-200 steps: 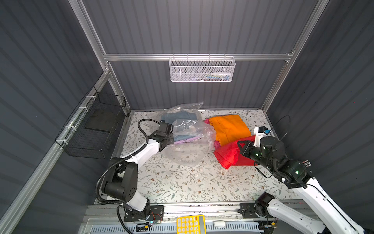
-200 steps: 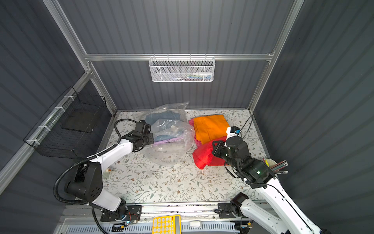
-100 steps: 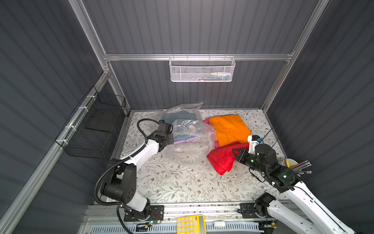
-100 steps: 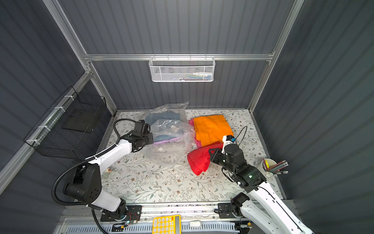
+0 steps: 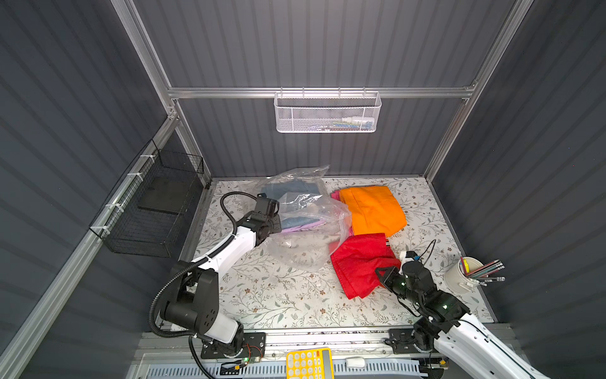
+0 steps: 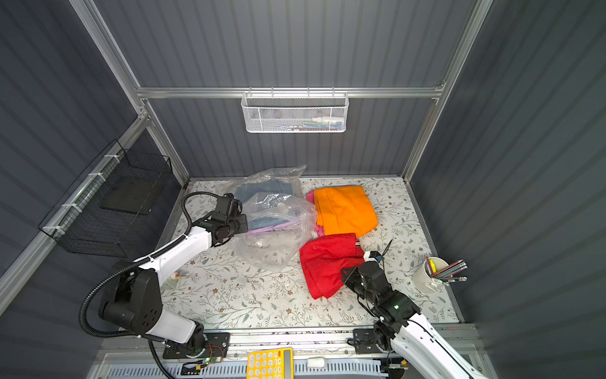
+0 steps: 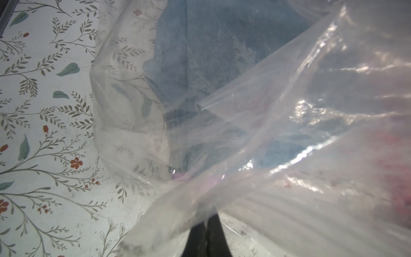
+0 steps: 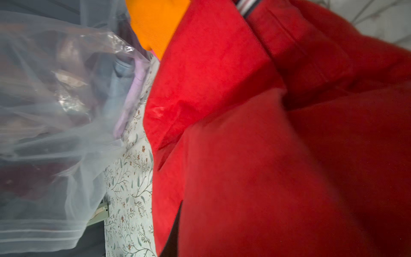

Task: Take the trousers out of the vacuum bag
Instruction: Place the trousers at the center of the board.

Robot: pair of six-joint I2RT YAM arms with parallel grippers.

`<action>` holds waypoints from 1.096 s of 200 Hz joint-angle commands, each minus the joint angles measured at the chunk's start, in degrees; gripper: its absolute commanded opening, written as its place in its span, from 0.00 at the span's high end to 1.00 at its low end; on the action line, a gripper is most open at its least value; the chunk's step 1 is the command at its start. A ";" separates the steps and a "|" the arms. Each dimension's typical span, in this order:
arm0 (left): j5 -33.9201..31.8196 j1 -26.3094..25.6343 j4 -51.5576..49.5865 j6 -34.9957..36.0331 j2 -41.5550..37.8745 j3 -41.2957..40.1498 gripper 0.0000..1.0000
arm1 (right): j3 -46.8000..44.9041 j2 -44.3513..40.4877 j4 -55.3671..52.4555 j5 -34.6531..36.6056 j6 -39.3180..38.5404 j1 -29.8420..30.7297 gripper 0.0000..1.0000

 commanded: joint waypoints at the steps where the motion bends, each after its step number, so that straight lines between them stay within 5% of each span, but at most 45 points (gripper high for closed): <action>1: 1.10 0.57 -0.81 -1.03 -1.57 -0.46 1.00 | -2.82 2.23 -2.93 3.08 5.05 0.89 1.00; 28: 1.13 0.58 -0.99 -1.09 -1.83 -0.59 1.00 | -3.27 4.11 -5.17 3.69 7.13 1.13 0.94; 67: 0.97 0.57 -1.08 -1.16 -2.53 -1.27 1.00 | 0.32 1.18 -13.04 6.27 6.17 1.68 0.28; 94: 0.94 0.56 -1.10 -1.16 -2.82 -1.56 1.00 | 4.75 -2.56 -20.06 8.48 5.35 1.71 0.08; 155: 1.82 0.56 -0.65 -1.08 -2.93 -1.81 1.00 | 20.97 -4.25 -31.61 15.88 -0.89 1.63 0.01; 190: 3.47 0.60 -0.66 -1.16 -3.63 -2.31 1.00 | 26.69 3.34 -25.61 13.12 -7.04 1.99 0.01; 219: 5.38 0.56 -0.69 -1.11 -4.62 -2.83 1.00 | 22.11 9.48 -14.28 10.34 -5.01 5.09 0.01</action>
